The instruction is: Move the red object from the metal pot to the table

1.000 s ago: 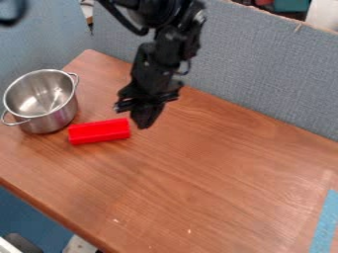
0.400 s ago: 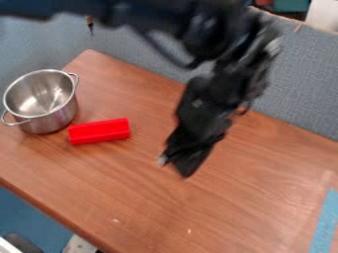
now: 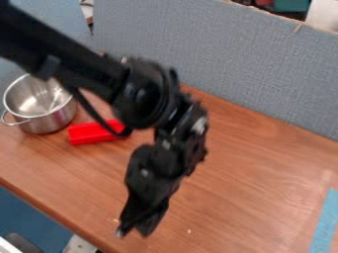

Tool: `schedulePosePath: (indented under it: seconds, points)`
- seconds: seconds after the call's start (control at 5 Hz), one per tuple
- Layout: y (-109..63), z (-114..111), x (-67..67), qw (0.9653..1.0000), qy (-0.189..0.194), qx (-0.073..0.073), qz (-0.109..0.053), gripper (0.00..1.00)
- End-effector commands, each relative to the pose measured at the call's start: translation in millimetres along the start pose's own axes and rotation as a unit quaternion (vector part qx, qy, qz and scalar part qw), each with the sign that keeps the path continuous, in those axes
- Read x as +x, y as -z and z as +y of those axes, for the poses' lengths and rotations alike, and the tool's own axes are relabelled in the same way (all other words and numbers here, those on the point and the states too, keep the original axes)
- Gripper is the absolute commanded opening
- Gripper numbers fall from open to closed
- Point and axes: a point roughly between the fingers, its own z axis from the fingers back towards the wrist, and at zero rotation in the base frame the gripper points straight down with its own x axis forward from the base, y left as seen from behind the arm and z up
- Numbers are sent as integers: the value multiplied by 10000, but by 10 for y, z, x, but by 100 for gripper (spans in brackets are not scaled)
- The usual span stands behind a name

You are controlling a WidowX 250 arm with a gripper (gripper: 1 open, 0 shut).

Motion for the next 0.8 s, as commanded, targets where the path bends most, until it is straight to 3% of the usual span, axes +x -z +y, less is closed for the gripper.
schedulePosePath:
  seconds: [0.0,0.2,0.4,0.6]
  points:
    - [192,-122,-345,9977,-672,23,105,0]
    - [402,-219,-517,9867,-1560,22,453,0]
    - [312,-226,-499,9896,-1357,65,476,100]
    - [281,-249,-463,9925,-1150,106,402,100]
